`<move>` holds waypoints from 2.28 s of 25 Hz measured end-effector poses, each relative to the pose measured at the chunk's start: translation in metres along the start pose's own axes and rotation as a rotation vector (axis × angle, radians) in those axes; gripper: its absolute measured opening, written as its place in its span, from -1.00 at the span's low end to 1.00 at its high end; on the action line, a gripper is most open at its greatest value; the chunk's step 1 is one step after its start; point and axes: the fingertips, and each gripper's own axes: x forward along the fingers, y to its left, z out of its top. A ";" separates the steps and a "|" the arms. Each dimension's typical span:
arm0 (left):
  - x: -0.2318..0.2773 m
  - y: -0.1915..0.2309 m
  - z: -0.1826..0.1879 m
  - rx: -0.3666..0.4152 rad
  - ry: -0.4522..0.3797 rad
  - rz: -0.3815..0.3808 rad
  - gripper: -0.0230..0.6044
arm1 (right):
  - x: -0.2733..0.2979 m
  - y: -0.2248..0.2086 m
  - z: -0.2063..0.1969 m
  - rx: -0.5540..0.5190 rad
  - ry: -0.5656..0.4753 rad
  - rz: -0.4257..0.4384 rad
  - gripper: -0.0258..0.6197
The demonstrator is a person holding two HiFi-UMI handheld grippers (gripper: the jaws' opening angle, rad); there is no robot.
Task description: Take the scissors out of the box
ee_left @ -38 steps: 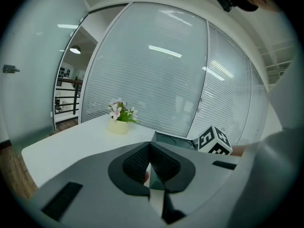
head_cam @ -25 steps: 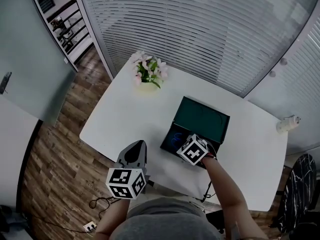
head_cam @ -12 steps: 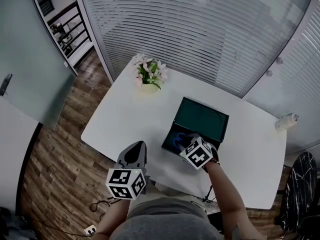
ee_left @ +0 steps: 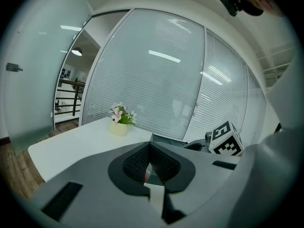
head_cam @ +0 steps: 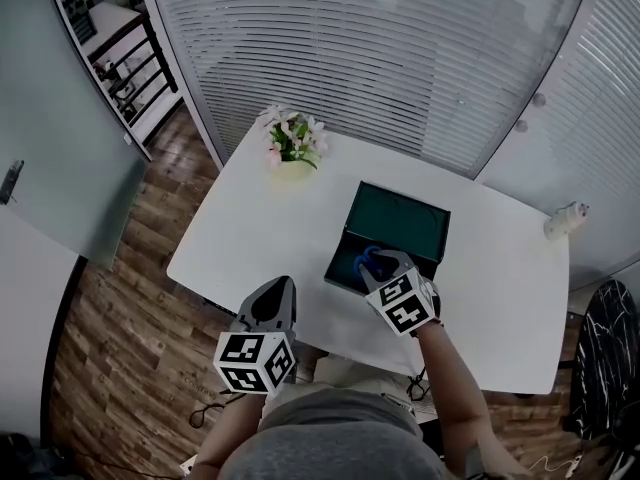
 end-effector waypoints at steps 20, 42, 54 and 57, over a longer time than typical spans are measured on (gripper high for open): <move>-0.102 -0.008 -0.022 0.029 -0.032 -0.019 -0.91 | -0.106 0.063 0.062 -0.053 -0.288 -0.216 -0.64; -0.266 -0.034 -0.077 0.033 -0.102 -0.004 -0.91 | -0.230 0.256 0.033 0.007 -0.455 -0.183 -0.64; -0.321 -0.034 -0.099 0.012 -0.129 0.035 -0.91 | -0.260 0.326 0.017 0.053 -0.518 -0.137 -0.64; -0.330 -0.036 -0.104 0.012 -0.131 0.040 -0.91 | -0.263 0.336 0.009 0.061 -0.518 -0.127 -0.64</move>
